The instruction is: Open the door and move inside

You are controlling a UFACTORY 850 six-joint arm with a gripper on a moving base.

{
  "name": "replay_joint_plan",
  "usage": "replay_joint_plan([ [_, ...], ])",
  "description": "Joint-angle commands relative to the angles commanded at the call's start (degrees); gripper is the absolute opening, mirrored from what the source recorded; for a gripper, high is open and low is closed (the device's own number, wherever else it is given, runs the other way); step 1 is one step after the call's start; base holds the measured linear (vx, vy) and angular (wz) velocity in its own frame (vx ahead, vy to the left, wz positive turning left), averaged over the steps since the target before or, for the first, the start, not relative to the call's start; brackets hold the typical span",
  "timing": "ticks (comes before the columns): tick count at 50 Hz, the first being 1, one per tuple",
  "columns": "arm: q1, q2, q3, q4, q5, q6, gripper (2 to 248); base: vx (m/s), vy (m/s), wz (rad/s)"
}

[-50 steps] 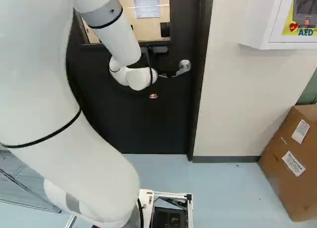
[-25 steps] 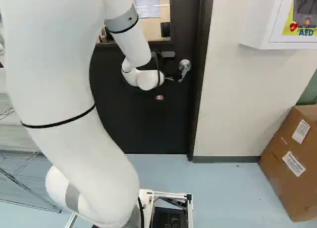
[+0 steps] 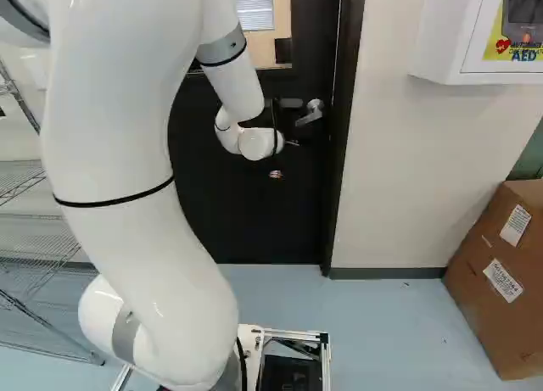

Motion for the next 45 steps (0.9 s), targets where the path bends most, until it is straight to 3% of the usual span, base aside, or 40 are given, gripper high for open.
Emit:
replay_joint_plan([
  [20,0.0,-0.6,0.0,0.2,-0.1,0.0,247,0.0,0.0,0.0],
  [45,0.6,-2.7,-2.4,5.0,-3.3,0.0,247,0.0,0.0,0.0],
])
